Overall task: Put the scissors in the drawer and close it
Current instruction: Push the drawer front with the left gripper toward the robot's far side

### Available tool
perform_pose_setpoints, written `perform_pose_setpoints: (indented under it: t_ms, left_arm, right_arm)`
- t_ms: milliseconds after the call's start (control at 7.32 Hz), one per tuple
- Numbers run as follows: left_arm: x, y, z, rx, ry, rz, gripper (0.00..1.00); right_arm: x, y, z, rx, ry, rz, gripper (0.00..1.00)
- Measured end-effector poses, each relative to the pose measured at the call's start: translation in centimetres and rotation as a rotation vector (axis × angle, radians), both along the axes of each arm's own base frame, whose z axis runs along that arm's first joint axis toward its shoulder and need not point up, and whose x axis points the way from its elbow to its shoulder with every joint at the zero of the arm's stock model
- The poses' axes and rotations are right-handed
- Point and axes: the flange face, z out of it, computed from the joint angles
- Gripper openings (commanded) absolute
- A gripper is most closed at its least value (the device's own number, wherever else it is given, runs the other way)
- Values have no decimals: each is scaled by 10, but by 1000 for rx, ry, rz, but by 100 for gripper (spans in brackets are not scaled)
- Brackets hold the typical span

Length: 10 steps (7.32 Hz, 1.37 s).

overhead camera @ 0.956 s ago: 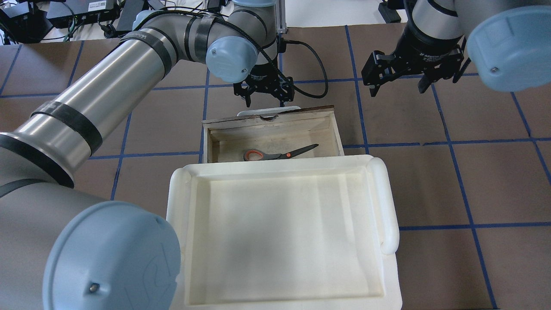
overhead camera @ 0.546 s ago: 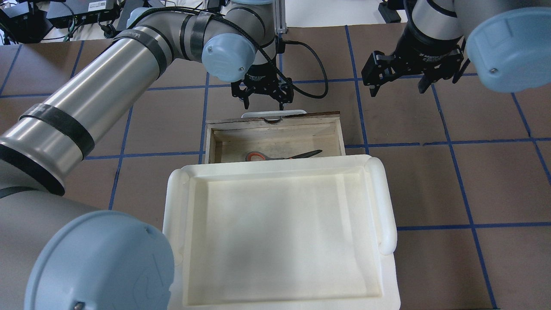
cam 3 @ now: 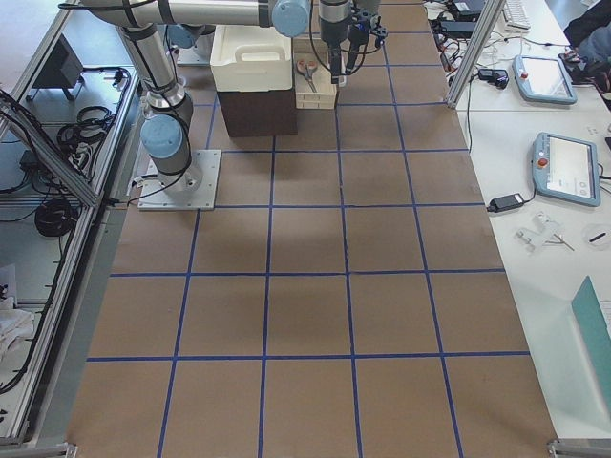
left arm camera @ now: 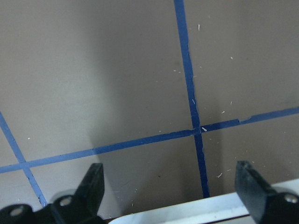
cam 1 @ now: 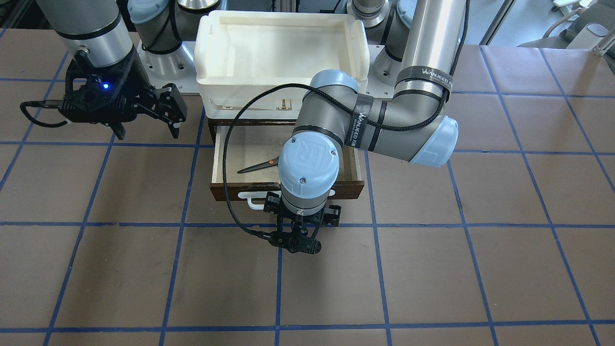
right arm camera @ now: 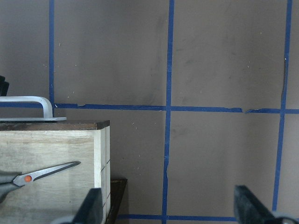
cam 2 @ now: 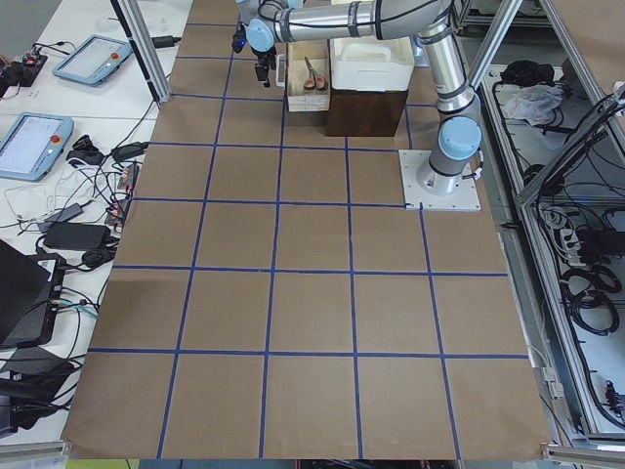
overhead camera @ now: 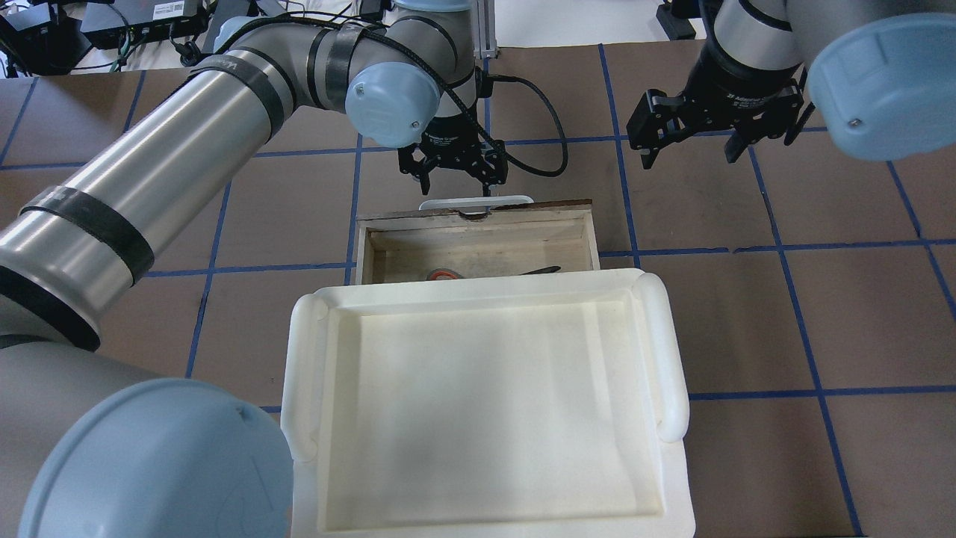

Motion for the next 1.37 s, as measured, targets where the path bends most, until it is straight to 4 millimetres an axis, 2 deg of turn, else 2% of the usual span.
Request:
perform_pose_setpoints:
  t_ms: [546,820,1366]
  left_arm:
    - [3,10,4,29,-11,-2,100]
    - [6,21,4,42,-16,-2,100]
    - [13,35,15,72,-25,2,100]
  right_arm:
    - [0,-1,0,-2,-3,-16,100]
    - [0,-1,0,-9,-3,-16,100]
    - [0,-8,6,-73,-2,-11,100]
